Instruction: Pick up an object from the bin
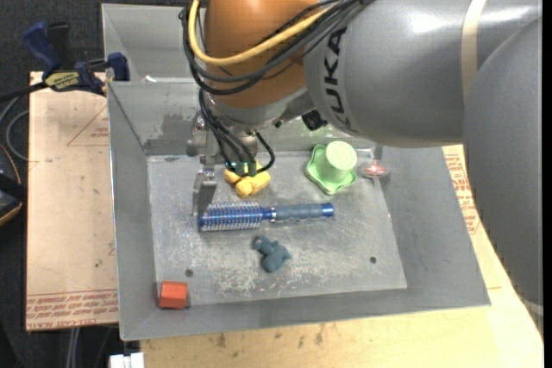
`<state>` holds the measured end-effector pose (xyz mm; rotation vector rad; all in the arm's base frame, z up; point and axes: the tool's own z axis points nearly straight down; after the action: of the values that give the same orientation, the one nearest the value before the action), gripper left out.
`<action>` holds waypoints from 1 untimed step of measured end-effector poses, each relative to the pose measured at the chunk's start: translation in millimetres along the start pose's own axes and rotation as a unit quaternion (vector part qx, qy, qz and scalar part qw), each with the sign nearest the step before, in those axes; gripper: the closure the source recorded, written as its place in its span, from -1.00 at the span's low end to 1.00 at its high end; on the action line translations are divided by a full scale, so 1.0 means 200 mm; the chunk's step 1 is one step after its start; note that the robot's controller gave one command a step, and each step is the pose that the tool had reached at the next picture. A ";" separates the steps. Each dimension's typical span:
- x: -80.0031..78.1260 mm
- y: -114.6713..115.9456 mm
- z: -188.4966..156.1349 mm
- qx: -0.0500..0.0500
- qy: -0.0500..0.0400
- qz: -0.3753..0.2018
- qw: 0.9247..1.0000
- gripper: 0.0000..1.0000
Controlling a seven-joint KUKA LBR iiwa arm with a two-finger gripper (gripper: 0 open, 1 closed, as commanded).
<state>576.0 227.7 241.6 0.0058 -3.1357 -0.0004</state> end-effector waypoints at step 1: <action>0.48 -0.20 0.62 0.001 0.002 -0.120 0.993 -1.00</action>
Offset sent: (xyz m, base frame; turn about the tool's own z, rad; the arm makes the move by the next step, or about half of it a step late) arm -0.0929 -0.0406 -0.1186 -0.2402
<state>479.8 186.4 119.0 0.3806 -3.1082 0.0028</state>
